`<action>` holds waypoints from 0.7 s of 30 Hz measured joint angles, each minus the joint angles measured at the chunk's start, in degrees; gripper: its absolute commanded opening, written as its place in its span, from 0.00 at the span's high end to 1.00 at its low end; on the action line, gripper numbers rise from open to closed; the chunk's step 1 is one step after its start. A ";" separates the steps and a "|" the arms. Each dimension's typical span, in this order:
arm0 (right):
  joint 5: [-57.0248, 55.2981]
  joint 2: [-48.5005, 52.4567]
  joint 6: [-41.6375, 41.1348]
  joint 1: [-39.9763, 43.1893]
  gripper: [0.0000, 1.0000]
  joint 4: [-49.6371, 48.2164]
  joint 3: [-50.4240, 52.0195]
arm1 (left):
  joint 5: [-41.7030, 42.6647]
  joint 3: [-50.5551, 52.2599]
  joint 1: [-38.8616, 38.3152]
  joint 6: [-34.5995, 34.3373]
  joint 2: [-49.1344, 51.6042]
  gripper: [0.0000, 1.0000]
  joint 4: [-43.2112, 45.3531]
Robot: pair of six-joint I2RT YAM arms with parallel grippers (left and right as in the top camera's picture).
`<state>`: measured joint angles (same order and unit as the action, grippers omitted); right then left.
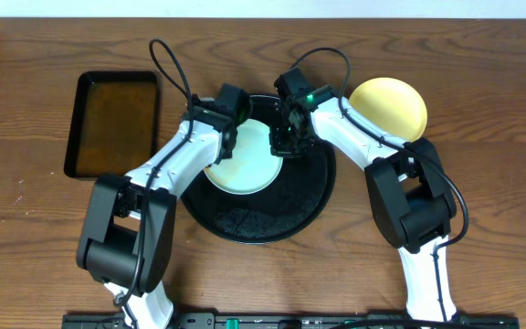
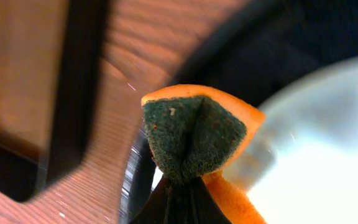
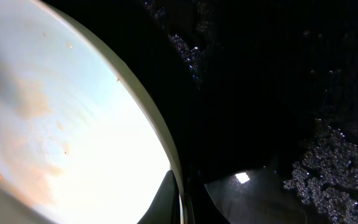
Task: Clean dirty plates on tray and stack at the side
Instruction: 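Move the sponge back over the water tray with the left gripper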
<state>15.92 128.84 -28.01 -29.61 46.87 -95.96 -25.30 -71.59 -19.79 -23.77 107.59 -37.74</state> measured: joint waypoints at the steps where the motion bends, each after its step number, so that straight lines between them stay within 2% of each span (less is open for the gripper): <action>1: 0.00 0.00 0.02 0.00 0.99 0.00 0.00 | -0.83 -0.37 0.26 -0.07 -0.04 0.93 0.17; 5: 0.00 0.00 0.00 0.00 0.99 -0.02 0.00 | -1.18 -0.87 1.40 -0.39 -1.68 0.93 0.87; 9: 0.09 0.00 0.28 0.00 0.99 0.00 -0.11 | 4.92 -0.90 4.94 -0.39 -6.49 0.93 2.38; 13: -0.79 0.02 1.66 0.00 0.99 1.99 -1.09 | 14.58 -1.46 13.55 -0.42 -10.16 0.92 3.45; 21: -7.48 0.04 5.31 0.11 0.99 7.69 -4.24 | 32.30 -1.86 32.46 -0.55 -10.12 0.91 3.26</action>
<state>8.45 128.88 -22.70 -29.50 54.57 -100.20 7.01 -73.45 12.67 -24.32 97.47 -34.48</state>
